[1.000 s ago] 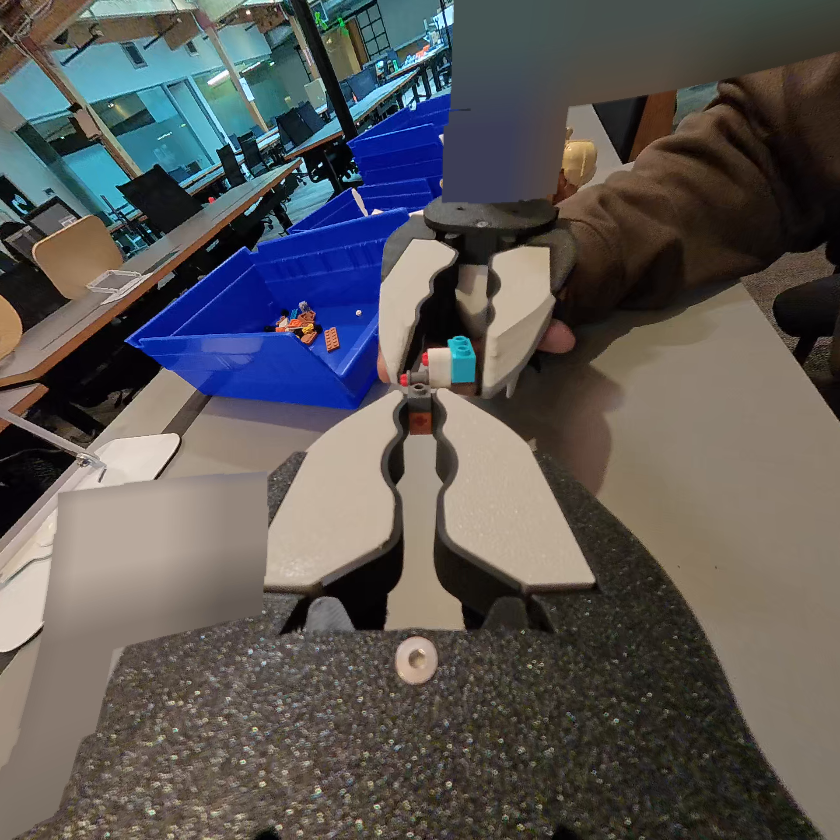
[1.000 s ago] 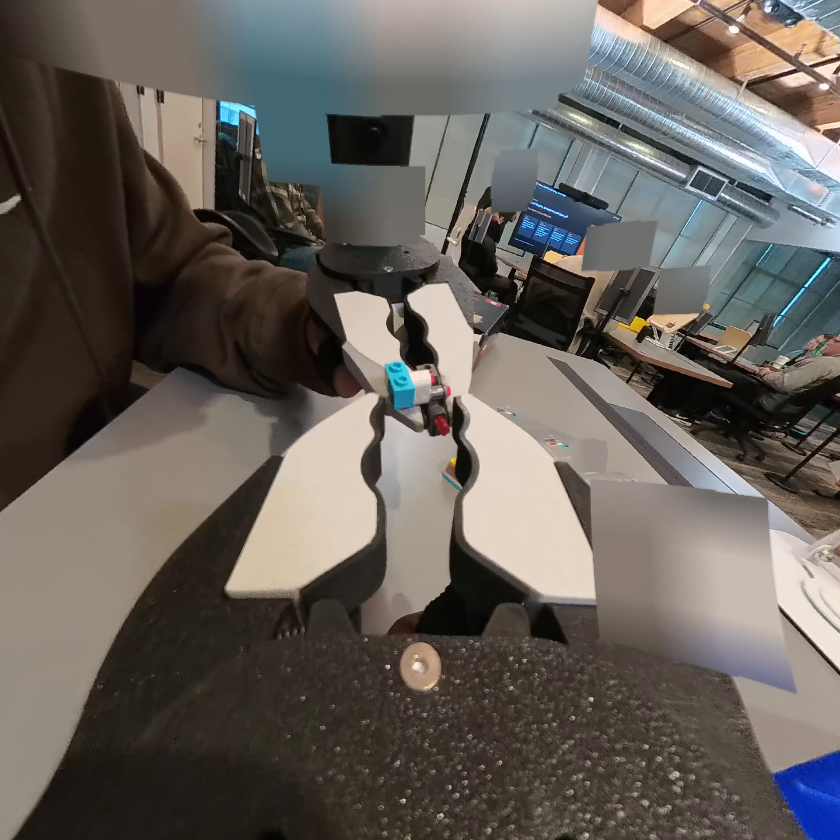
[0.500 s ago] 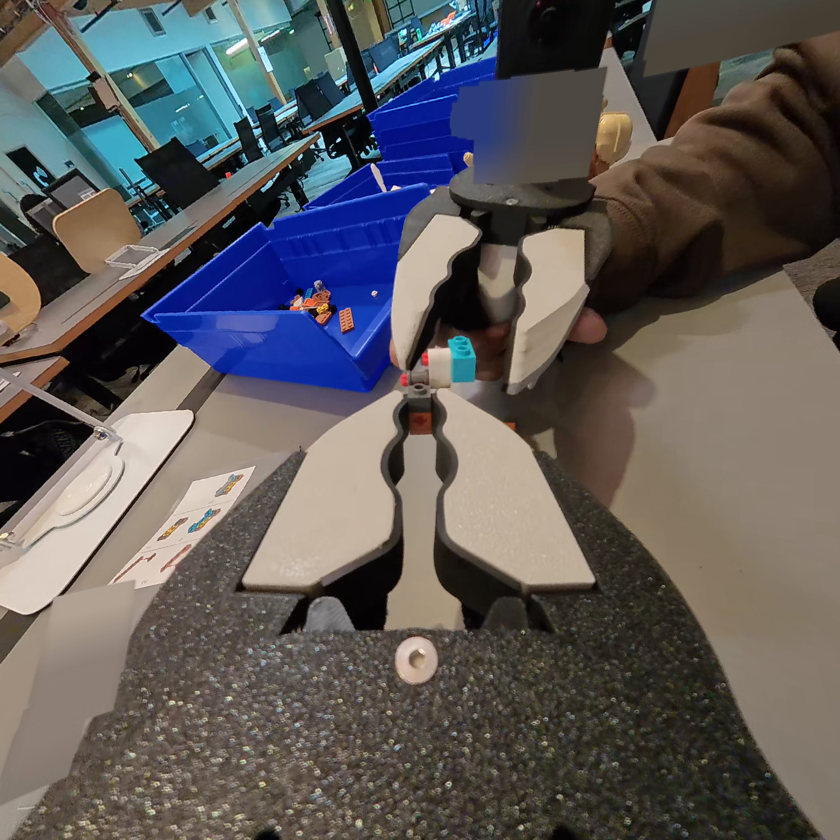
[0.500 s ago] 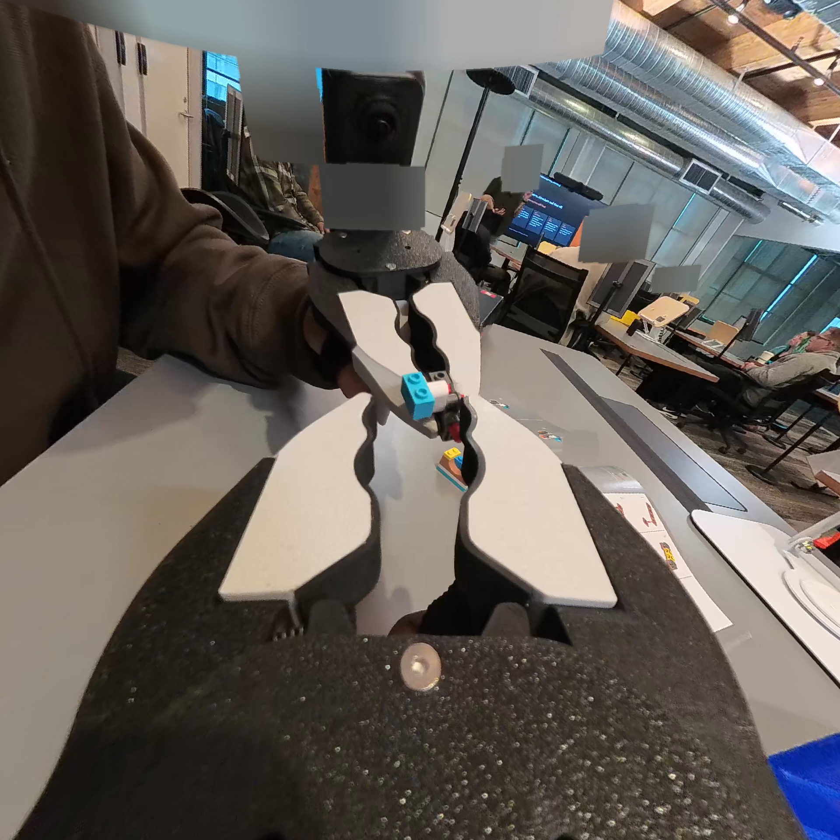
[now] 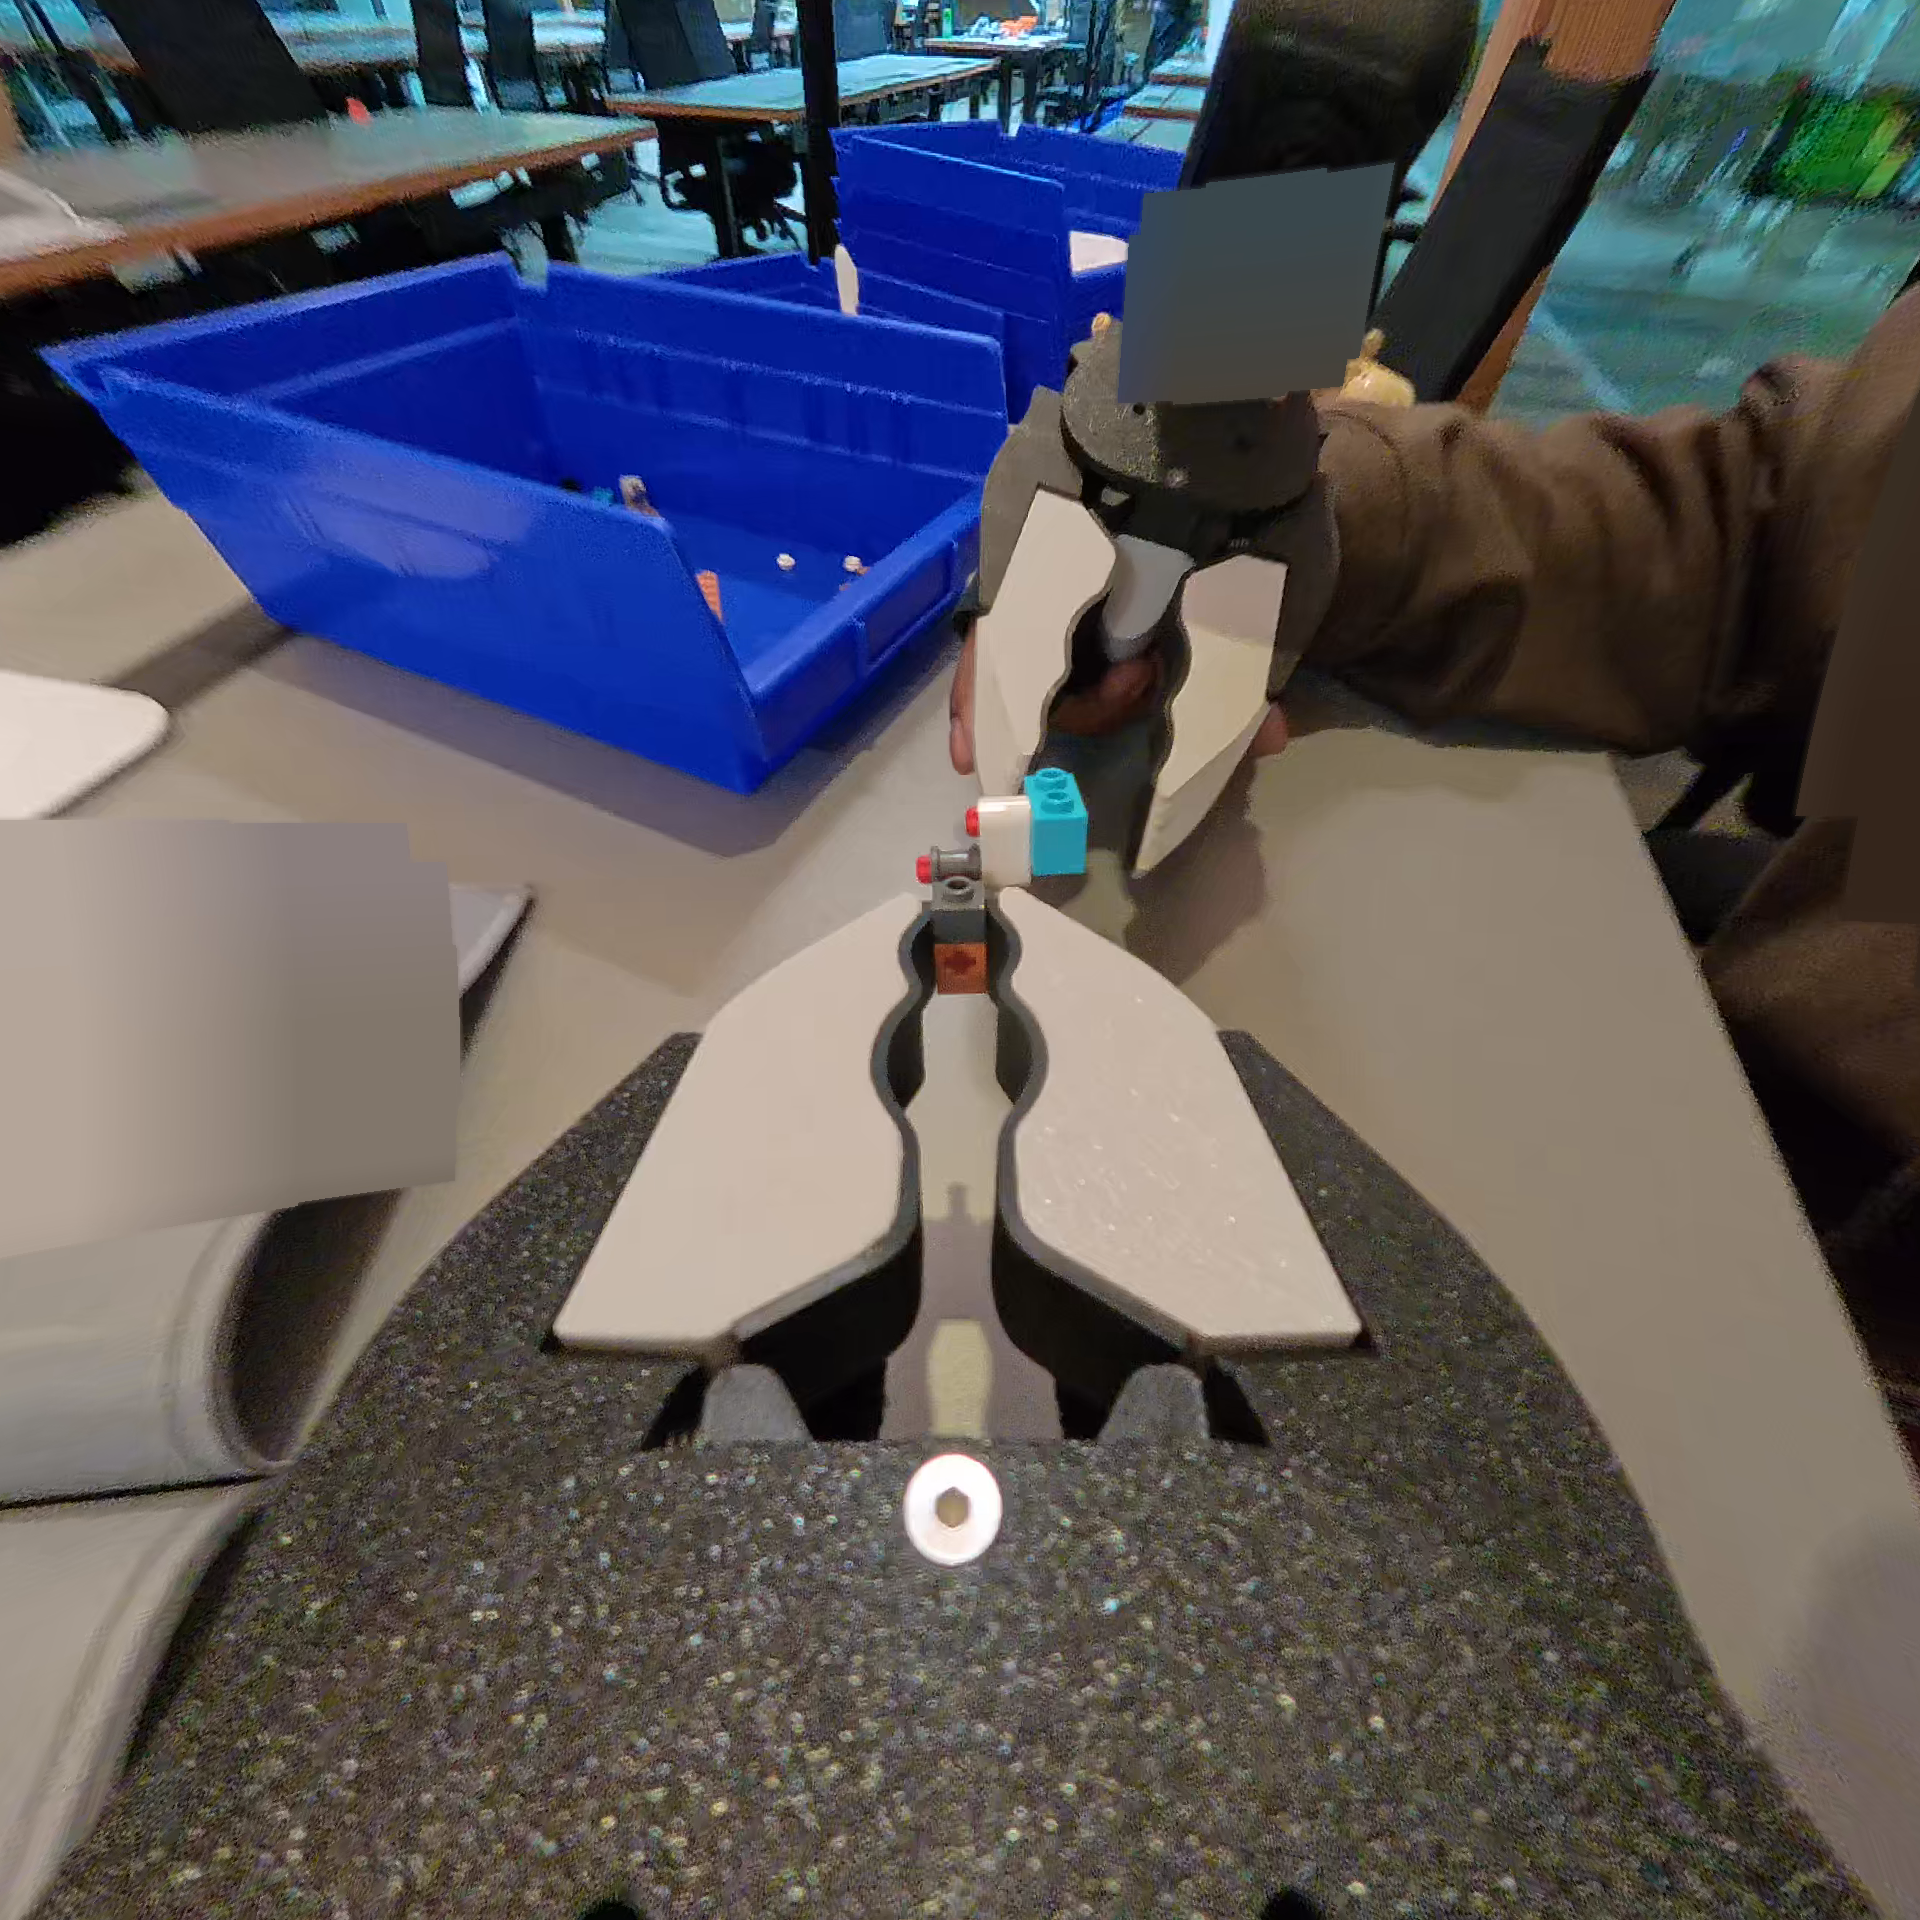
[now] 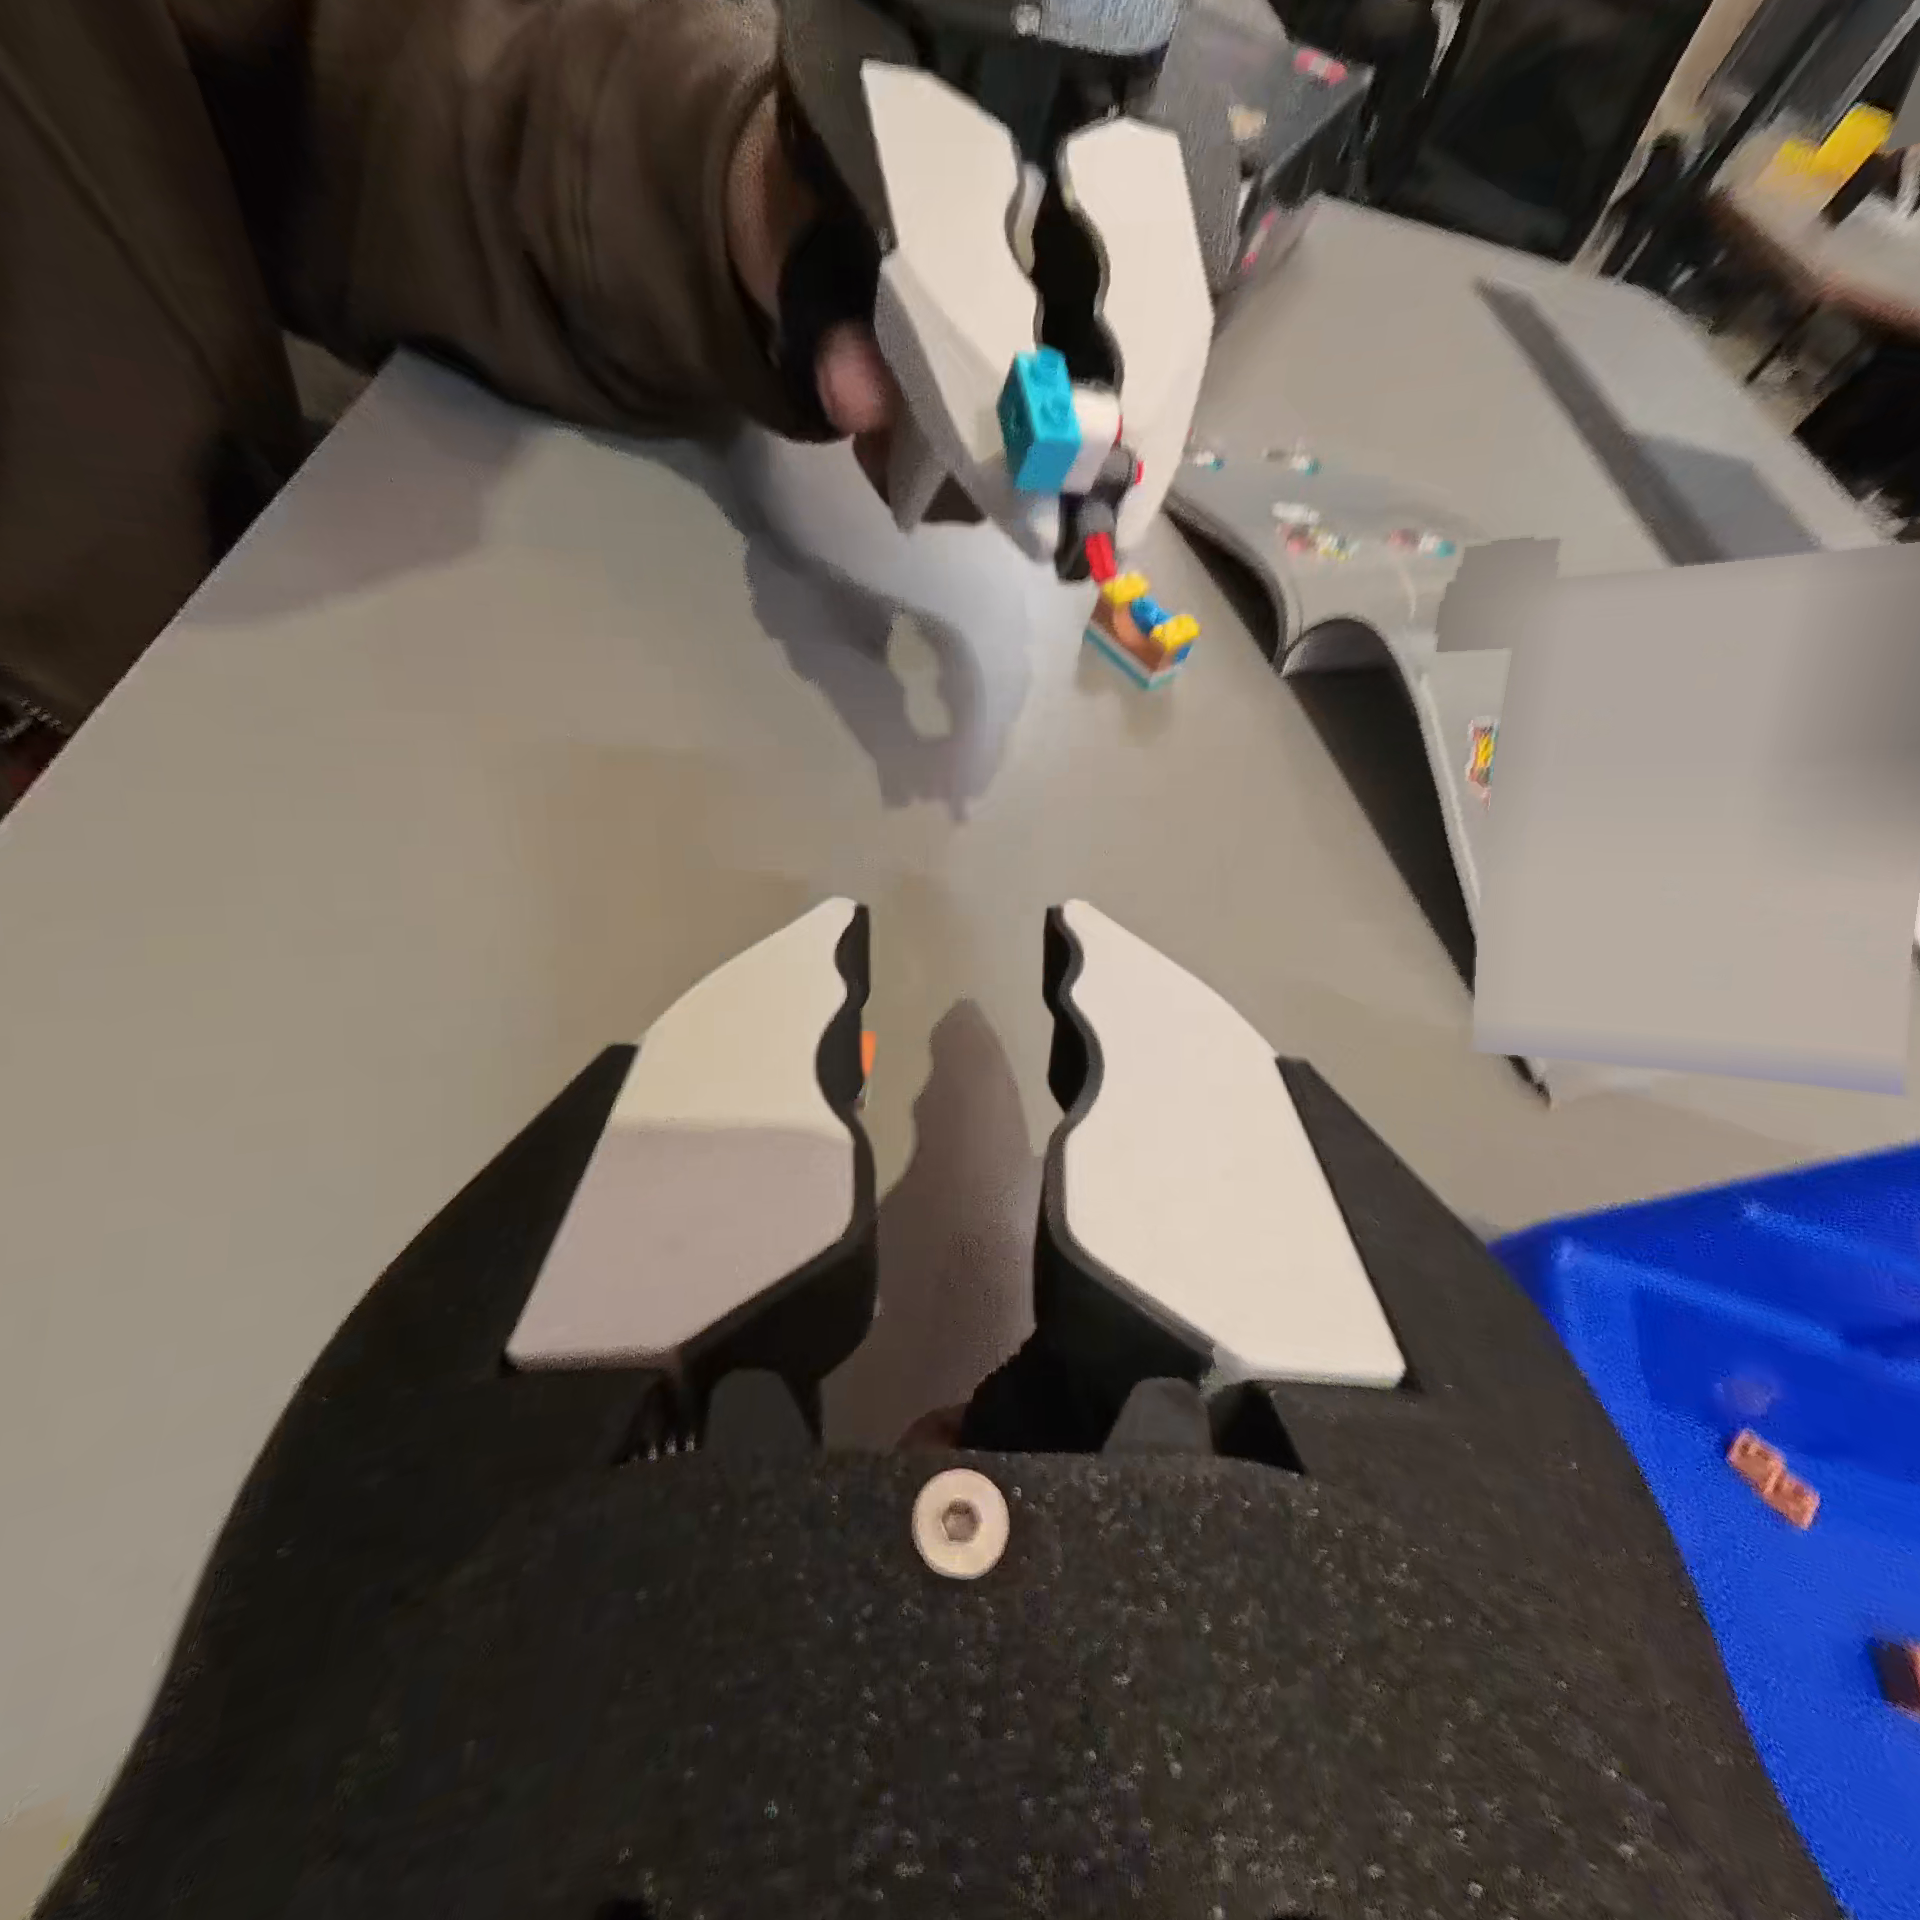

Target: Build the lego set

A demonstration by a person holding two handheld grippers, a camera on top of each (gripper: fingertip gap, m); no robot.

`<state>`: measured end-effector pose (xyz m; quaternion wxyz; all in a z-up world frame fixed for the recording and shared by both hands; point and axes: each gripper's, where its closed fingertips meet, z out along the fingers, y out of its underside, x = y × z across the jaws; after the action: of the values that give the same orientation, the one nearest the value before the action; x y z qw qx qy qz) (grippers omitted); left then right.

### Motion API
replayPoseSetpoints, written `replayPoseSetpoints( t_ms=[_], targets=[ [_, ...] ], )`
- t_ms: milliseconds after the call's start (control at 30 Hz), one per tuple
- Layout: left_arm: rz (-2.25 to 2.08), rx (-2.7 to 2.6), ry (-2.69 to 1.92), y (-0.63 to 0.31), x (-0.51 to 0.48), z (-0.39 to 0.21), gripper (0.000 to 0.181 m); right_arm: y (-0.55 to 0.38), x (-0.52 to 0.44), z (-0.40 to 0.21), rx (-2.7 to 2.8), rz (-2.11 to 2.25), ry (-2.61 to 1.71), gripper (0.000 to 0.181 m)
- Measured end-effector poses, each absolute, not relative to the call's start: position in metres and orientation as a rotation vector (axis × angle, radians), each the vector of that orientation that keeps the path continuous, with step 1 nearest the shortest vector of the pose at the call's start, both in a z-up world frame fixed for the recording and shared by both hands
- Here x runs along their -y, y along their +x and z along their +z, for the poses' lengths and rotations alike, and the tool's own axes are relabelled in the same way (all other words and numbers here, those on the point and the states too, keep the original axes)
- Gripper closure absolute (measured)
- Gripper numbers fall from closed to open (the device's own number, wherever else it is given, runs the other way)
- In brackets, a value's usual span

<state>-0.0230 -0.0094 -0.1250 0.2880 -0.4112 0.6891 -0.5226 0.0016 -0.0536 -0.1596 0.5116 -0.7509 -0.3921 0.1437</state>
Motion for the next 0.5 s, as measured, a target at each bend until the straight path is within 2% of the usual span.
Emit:
replayPoseSetpoints(
  t_ms=[267, 500],
  targets=[
    [-1.883, -1.733, -1.419, -0.024, 0.009, -0.127, 0.173, 0.001, 0.072, -0.192, 1.077, 0.372, -1.961, 0.152],
    [-2.099, -1.676, -1.521, -0.025, 0.012, -0.129, 0.173, 0.005, 0.072, -0.209, 1.128, 0.261, -2.074, 0.155]
  ],
)
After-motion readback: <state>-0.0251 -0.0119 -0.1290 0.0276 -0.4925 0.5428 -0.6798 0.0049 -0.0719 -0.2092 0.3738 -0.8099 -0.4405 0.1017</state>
